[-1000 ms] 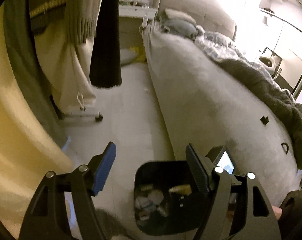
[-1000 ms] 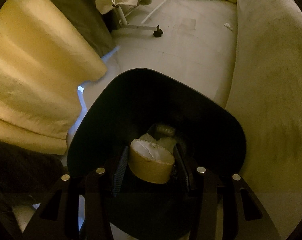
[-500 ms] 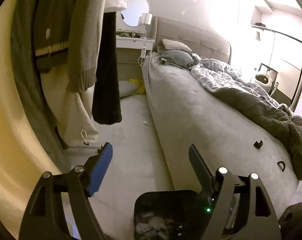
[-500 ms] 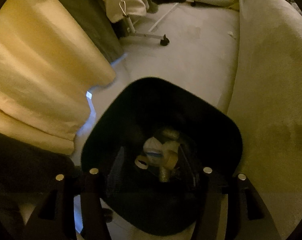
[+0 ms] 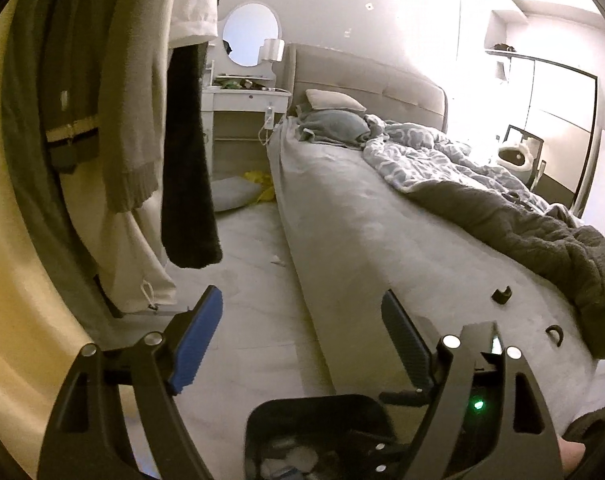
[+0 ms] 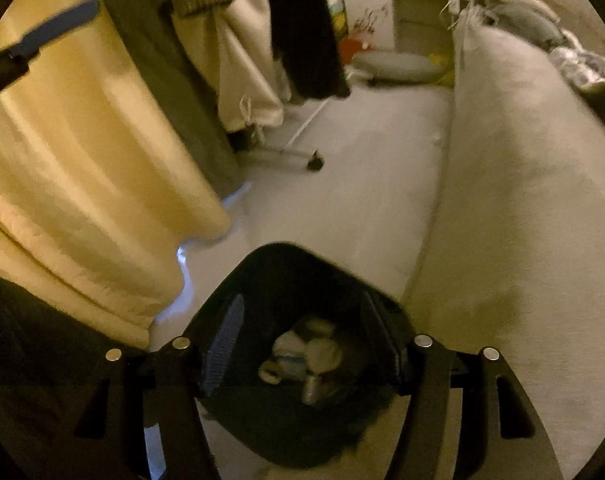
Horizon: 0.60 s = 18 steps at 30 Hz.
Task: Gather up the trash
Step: 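Move both grippers back toward the black pieces on the bed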
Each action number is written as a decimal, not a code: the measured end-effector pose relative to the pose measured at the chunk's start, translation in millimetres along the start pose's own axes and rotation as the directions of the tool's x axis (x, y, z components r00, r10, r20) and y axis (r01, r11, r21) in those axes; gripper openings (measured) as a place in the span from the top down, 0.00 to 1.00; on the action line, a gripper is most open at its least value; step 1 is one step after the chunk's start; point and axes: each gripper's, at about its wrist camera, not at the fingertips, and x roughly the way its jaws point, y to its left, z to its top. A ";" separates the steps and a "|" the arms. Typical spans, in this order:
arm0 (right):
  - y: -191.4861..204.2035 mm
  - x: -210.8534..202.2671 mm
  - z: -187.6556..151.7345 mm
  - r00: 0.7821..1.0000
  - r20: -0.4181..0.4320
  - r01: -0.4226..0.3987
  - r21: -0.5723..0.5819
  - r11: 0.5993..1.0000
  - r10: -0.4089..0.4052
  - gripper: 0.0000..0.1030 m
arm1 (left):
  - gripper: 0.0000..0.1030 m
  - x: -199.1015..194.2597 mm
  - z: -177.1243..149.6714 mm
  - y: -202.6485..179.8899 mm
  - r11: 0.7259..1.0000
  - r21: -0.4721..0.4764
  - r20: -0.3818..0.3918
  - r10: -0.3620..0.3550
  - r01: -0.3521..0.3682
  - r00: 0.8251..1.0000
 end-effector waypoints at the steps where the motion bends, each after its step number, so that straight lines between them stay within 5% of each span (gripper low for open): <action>1: -5.1 -5.4 -0.7 1.000 0.014 0.005 0.003 1.000 -0.005 0.39 | 0.19 1.9 0.4 -3.8 1.000 -0.003 -0.004 -0.010 0.010 1.000; 18: -68.5 -81.5 -24.3 0.978 0.157 0.123 0.085 0.989 -0.135 0.37 | 0.18 27.5 -5.3 -80.0 0.988 0.081 -0.050 -0.129 0.132 0.990</action>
